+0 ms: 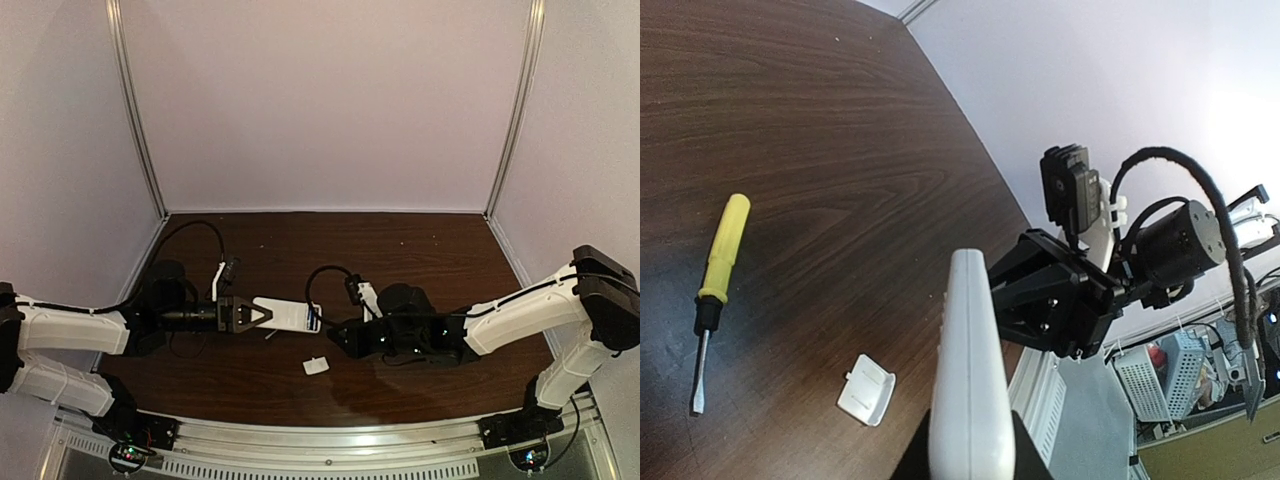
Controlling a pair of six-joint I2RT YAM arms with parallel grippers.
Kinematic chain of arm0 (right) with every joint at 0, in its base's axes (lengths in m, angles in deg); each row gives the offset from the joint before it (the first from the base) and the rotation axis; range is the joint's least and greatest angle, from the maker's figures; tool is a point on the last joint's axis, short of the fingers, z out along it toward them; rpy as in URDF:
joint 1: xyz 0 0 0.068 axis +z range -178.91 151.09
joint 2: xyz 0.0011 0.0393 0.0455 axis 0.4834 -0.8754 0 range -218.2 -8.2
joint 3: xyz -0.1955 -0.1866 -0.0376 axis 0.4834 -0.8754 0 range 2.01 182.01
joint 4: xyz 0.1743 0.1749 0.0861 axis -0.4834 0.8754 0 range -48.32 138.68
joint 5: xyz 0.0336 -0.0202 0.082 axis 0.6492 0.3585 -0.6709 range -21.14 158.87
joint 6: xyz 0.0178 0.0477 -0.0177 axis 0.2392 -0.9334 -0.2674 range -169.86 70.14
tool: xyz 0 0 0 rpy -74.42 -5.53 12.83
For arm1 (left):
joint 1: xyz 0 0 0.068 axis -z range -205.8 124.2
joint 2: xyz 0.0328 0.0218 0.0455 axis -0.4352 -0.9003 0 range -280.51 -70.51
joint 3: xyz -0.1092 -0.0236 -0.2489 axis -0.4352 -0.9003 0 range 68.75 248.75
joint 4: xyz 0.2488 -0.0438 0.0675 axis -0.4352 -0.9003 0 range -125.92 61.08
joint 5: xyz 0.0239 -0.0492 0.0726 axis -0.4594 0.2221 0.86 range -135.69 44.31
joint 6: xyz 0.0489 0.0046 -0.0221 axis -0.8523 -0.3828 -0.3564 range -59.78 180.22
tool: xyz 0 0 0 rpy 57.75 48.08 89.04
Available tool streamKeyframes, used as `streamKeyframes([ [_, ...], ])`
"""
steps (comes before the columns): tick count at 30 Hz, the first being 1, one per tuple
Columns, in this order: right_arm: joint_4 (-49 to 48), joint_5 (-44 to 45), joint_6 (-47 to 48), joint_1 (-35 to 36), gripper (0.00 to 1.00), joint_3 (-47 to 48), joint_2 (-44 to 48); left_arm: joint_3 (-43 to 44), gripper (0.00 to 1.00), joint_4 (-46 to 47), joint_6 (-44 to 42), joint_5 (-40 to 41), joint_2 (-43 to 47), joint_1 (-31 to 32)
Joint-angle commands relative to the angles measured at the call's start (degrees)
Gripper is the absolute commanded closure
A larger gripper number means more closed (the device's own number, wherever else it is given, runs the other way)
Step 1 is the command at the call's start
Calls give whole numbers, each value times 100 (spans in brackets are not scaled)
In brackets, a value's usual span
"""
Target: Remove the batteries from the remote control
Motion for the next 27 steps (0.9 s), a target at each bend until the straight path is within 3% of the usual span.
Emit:
streamKeyframes([
  [1, 28, 97, 40, -1, 78, -111, 175, 149, 100, 88, -123, 57, 101, -53],
  [8, -76, -134, 182, 2, 40, -248, 364, 130, 100, 53, -136, 51, 147, -73],
  [14, -394, -477, 335, -2, 19, -368, 486, 82, 100, 143, -110, -98, 181, -83],
  [19, -733, -834, 410, 5, 10, -393, 515, -35, 100, 390, 22, -321, 182, -84],
  [27, -1338, -1547, 361, 9, 9, -245, 315, -382, 100, 981, 396, -799, 266, -84],
])
